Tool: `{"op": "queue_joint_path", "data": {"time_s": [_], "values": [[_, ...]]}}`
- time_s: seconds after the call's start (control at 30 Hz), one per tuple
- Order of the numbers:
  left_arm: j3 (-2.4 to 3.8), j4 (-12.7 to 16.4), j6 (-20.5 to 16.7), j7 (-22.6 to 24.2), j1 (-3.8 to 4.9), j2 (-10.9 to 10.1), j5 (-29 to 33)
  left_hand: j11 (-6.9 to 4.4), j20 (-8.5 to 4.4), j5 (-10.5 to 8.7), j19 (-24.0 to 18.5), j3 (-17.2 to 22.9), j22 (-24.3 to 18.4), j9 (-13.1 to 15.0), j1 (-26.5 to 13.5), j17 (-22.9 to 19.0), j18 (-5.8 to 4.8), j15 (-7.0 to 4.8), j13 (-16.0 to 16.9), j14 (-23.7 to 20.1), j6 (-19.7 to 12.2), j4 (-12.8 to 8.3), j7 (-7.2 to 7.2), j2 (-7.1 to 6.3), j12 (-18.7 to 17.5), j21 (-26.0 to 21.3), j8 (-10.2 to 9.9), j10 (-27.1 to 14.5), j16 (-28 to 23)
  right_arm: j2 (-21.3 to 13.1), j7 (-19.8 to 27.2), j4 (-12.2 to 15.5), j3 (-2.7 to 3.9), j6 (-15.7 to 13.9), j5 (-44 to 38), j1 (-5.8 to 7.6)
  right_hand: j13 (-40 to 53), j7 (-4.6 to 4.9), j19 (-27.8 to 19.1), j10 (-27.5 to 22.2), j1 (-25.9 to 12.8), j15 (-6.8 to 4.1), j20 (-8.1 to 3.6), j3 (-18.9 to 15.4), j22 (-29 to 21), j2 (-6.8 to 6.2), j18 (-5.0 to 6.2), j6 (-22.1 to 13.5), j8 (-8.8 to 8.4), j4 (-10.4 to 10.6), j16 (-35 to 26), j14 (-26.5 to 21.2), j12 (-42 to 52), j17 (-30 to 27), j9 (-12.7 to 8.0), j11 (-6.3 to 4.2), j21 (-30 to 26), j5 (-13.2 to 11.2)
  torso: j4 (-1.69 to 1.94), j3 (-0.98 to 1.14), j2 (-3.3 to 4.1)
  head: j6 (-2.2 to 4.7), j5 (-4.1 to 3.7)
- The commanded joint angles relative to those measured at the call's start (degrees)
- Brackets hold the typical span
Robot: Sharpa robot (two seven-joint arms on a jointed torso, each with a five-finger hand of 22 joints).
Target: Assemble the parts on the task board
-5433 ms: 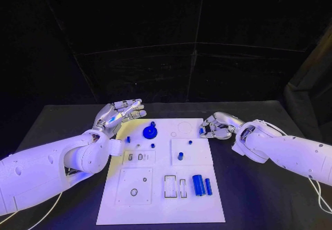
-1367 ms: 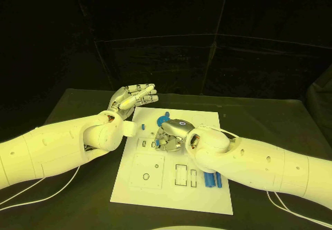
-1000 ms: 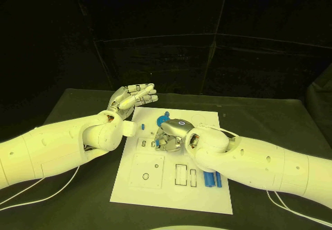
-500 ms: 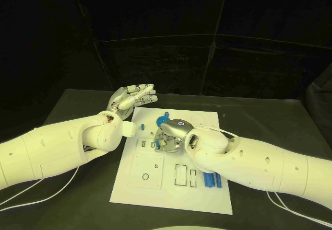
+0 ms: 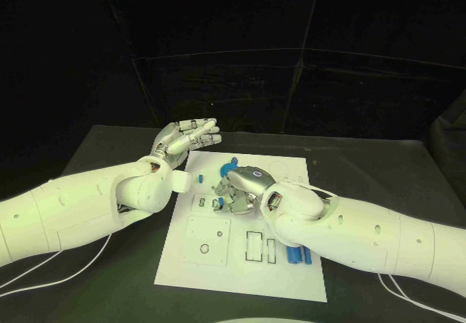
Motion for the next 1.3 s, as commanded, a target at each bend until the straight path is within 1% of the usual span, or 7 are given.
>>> {"op": "queue_joint_path", "data": {"time_s": [0.03,0.5,0.67,0.77,0.9,1.1,1.3], "values": [[0.05,-0.13,0.7,-0.34,0.1,0.02,-0.01,-0.33,-0.32,-0.21,3.18,0.23,0.61,0.0,-0.53,0.65,0.35,-0.72,-0.03,3.17,-0.28,-0.66,2.89,0.55,-0.27,1.39,-0.33,-0.37,1.65,-0.74,9.07,1.1,0.07,-7.44,3.03,0.02,0.32,0.35,-0.08,0.01,0.1,0.75,0.7,-3.33,-0.18,-0.17,-0.27,-1.75,-0.2,1.55,-0.52,2.28,0.66,-0.18,-0.03,0.31,-0.26,1.95,-0.04,0.07,-0.07,0.11,0.02],[0.06,-1.75,4.03,-9.07,0.43,-1.34,-6.06,-7.47,-9.59,-0.45,27.46,-0.72,6.1,0.59,-4.56,15.63,0.39,-9.9,3.16,31.34,9.38,0.98,-2.88,-0.45,7.38,14.6,2.88,17.19,22.15,-9.66,25.15,8.35,1.61,-3.21,27.77,3.21,0.77,0.73,-0.35,-0.18,2.46,1.06,1.04,-7.23,-0.45,2.02,-0.2,-2.78,-0.03,2.89,-0.77,2.23,2.07,-0.11,0.07,0.64,-0.46,0.62,0.1,0.12,-1.5,0.45,0.03],[0.06,-2.04,8.14,-17.84,1.75,-2.12,-12.47,-10.42,-12.05,-2.3,33.06,-4.36,9.78,1.67,-6.99,54.04,0.33,-12.43,8.48,33.58,12.68,3.13,-5.55,-1.5,15.05,21.19,5.33,24.82,58.5,-13.72,25.19,8.14,2.44,-1.52,36.02,5.77,0.93,0.68,-0.35,-0.09,3.0,1.04,1.04,-7.47,-0.45,2.68,-0.19,-2.64,0.09,2.83,-0.88,2.22,2.43,-0.2,0.12,0.59,-0.47,1.0,0.32,0.11,-2.38,-0.02,0.27],[0.06,-2.15,12.67,-28.5,3.35,-2.8,-20.5,-12.44,-14.4,-2.26,35.7,-8.68,22.99,3.79,-7.78,72.99,-0.59,-13.49,18.74,33.89,13.49,5.75,-6.79,-1.05,26.98,35.9,8.49,23.09,74.87,-16.63,25.05,7.78,3.1,-0.88,41.28,7.33,0.93,0.63,-0.41,-0.06,3.28,1.01,1.02,-7.63,-0.59,3.17,-0.16,-2.51,0.17,2.82,-1.09,2.17,2.56,-0.46,0.14,0.54,-0.52,1.4,0.3,0.17,-2.83,-0.34,0.45],[0.04,-1.8,20.99,-41.11,5.19,-3.39,-36.23,-11.93,-13.97,-2.75,36.82,-11.37,35.18,5.56,-9.37,74.75,-2.22,-13.79,25.08,33.46,12.42,9.63,-7.13,1.2,33.94,46.07,10.99,19.21,75.99,-20.06,24.73,7.24,3.7,-0.69,46.02,9.12,0.74,0.59,-0.74,-0.16,3.5,0.97,1.0,-7.79,-1.25,3.67,-0.04,-2.41,0.23,2.82,-1.68,1.99,2.45,-1.19,0.16,0.51,-0.8,1.83,0.25,0.47,-3.34,-0.86,0.58],[-0.06,-1.77,29.89,-47.65,6.33,-2.52,-53.52,-12.05,-14.05,-2.76,38.32,-11.83,39.25,7.64,-6.68,73.68,-2.66,-13.97,29.35,33.1,10.71,10.33,-7.13,3.71,38.66,49.27,14.0,15.88,75.0,-22.44,23.84,6.19,3.93,-0.83,48.17,10.16,0.1,0.59,-1.32,-0.58,3.74,0.95,0.97,-7.98,-2.39,3.95,0.18,-2.41,0.22,2.73,-2.54,1.73,1.8,-2.28,0.15,0.49,-1.29,2.15,0.23,0.74,-3.89,-1.39,0.68],[-4.43,-2.96,32.93,-49.98,8.29,0.61,-60.81,-13.45,-14.94,-2.76,40.69,-14.16,51.85,13.63,-7.28,81.66,-4.5,-15.09,41.42,35.04,10.58,11.49,-8.78,4.26,51.15,58.35,21.77,18.81,80.46,-22.72,22.79,4.7,3.99,-0.46,48.77,10.5,-0.72,0.59,-1.83,-1.13,4.12,0.94,0.95,-8.28,-3.39,4.32,0.36,-2.48,0.19,2.59,-3.35,1.48,0.96,-3.17,0.14,0.48,-1.79,2.8,0.42,0.88,-4.2,-2.02,0.69]]}}
